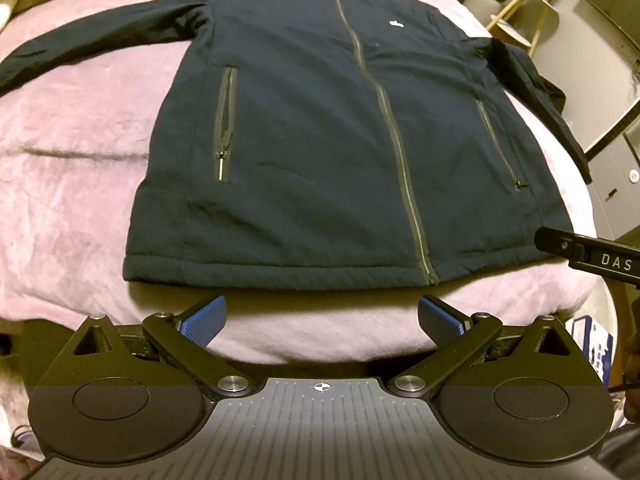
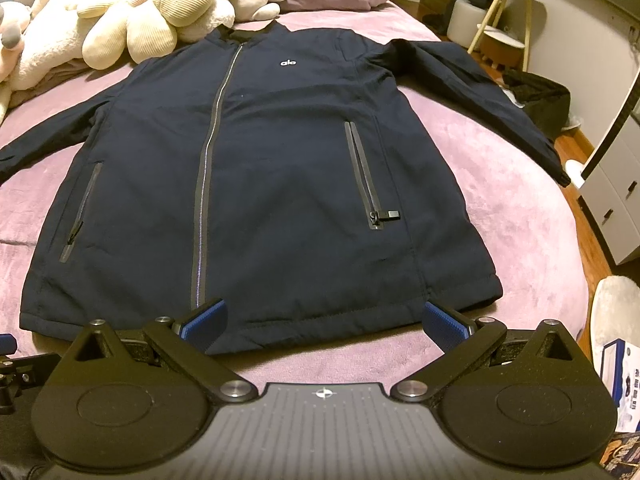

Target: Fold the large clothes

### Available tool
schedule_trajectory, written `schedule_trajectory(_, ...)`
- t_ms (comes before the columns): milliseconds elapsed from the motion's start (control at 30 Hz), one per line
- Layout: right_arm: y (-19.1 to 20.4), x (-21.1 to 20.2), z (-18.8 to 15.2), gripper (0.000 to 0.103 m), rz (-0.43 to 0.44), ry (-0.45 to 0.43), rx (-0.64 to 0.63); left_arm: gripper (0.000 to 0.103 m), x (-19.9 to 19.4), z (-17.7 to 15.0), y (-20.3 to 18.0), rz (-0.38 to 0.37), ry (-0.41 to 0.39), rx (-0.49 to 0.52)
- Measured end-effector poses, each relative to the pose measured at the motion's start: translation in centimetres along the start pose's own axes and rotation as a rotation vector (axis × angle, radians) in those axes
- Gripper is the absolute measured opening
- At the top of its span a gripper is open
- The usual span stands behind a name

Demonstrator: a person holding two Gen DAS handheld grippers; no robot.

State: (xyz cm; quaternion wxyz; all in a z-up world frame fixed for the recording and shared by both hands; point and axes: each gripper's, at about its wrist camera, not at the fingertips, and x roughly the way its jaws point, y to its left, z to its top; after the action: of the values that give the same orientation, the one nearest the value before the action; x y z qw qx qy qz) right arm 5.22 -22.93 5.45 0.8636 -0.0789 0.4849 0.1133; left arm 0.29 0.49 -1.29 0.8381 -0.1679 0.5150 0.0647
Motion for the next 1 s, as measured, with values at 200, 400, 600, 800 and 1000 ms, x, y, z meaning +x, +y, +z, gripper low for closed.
schedule_trajectory(200,0.0,0.1,0.0,0.103,0.000,0.005,0.004,0.103,0.2,0.1,0.0,-0.005,0.005,0.004)
schedule_trajectory(400,-0.1,0.3,-0.1,0.103,0.002,0.010,0.009,0.103,0.3,0.2,0.0,-0.008,0.010,0.002)
schedule_trajectory(600,-0.3,0.5,0.0,0.103,0.020,0.014,0.021,0.103,0.5,0.3,0.0,-0.014,0.015,0.002)
schedule_trajectory(800,-0.7,1.0,0.1,0.103,0.051,0.014,0.047,0.103,1.1,0.5,0.4,-0.027,0.020,-0.003)
schedule_trajectory(1000,-1.7,2.4,0.1,0.103,0.102,0.020,0.094,0.103,2.3,1.1,0.6,-0.048,0.039,-0.013)
